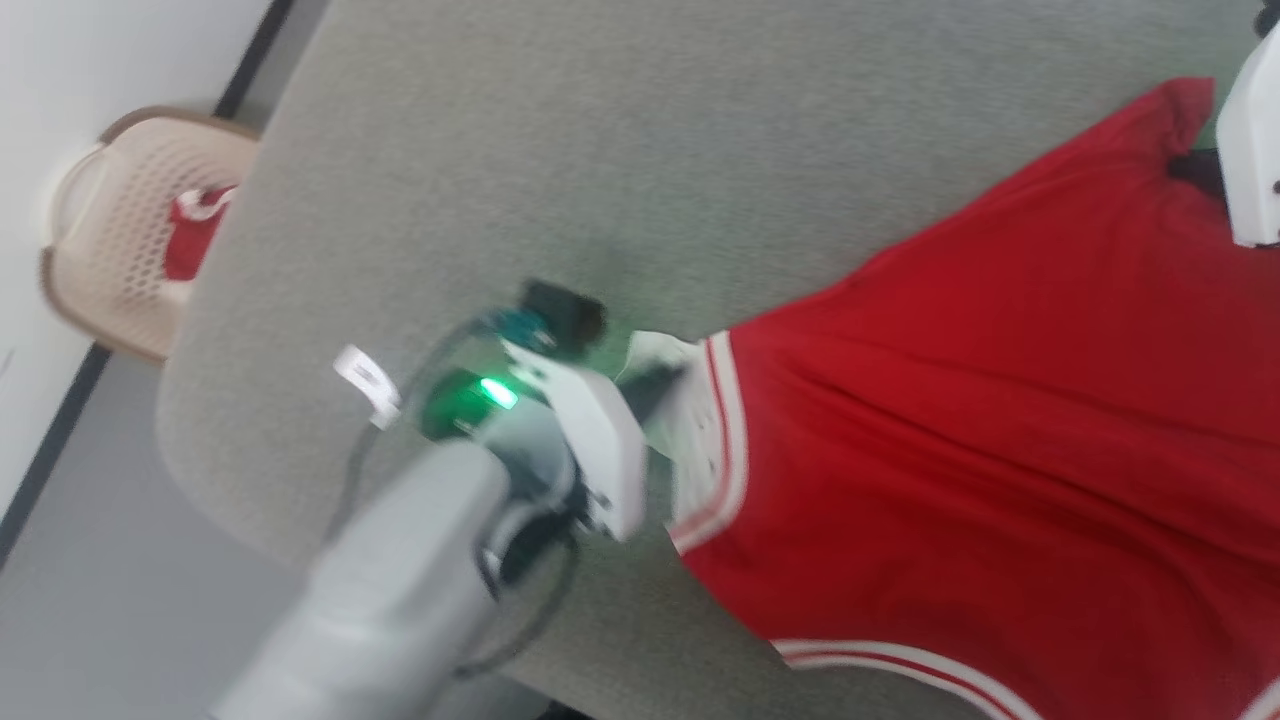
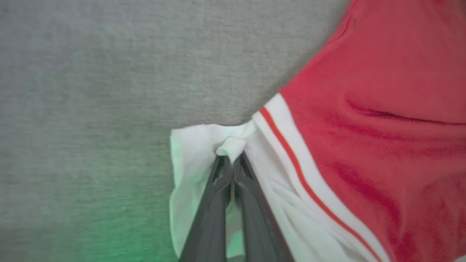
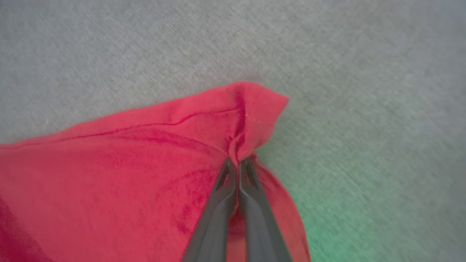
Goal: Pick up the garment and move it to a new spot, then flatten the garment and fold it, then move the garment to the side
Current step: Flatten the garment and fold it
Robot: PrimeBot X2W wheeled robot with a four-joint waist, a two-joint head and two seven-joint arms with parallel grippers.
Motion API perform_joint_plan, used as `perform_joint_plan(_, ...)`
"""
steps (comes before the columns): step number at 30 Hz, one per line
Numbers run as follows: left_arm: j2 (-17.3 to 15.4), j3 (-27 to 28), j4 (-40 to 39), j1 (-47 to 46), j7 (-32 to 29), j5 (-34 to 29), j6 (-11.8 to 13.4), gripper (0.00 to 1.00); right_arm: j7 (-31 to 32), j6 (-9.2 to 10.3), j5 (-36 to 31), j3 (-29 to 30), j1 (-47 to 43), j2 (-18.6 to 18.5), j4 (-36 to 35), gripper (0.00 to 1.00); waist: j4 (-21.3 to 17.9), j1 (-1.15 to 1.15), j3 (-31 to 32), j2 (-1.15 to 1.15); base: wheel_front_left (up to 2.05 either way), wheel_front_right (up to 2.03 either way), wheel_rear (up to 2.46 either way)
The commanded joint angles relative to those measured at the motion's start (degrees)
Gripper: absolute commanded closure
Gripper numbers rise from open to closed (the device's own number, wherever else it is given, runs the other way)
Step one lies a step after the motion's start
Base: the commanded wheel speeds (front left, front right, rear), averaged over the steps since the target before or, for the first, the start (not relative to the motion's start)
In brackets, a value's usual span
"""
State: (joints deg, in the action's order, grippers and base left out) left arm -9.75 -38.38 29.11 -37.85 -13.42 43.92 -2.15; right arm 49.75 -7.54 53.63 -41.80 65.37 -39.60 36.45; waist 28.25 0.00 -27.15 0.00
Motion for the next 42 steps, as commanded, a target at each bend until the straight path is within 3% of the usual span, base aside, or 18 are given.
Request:
perform_joint_plan(1,-2.6,1.1,0.8,-1.2,-1.3,-0.8,1.9,1.0,-0.5,0.1,0.5,-1.1,-0.9,-0.9,-0.2,1.0,-2.4,0.0,1.5,0.0,0.0,0.0,0.0)
perform_joint_plan(5,-5.6,2.4,-2.6,-4.0,-3.3,-1.3,3.2,1.0,-2.8,0.1,2.1,-1.8,1.2,-1.8,-3.2,1.0,-5.3,0.0,3.0,0.0,0.0,0.0,0.0)
perform_joint_plan(12,-13.9,5.8,-9.0,-10.7,-10.1,-2.2,5.9,1.0,-8.1,0.1,4.7,-4.1,3.5,-4.5,-9.9,1.0,-12.3,0.0,6.3,0.0,0.0,0.0,0.0)
perform_joint_plan(25,-24.2,8.9,-14.2,-24.0,-21.4,-3.3,5.5,1.0,-14.0,0.1,8.3,-3.1,4.7,-7.5,-17.4,1.0,-24.1,0.0,14.0,0.0,0.0,0.0,0.0)
perform_joint_plan(35,-25.4,9.2,-12.9,-30.2,-25.6,-2.8,4.7,1.0,-14.6,0.1,8.9,0.2,4.4,-7.5,-18.9,1.0,-28.6,0.0,18.2,0.0,0.0,0.0,0.0)
perform_joint_plan(42,-24.1,8.9,-8.5,-35.5,-22.8,-4.9,4.1,1.0,-17.3,0.1,5.5,1.2,5.8,-5.8,-17.7,1.0,-30.3,0.0,17.3,0.0,0.0,0.0,0.0)
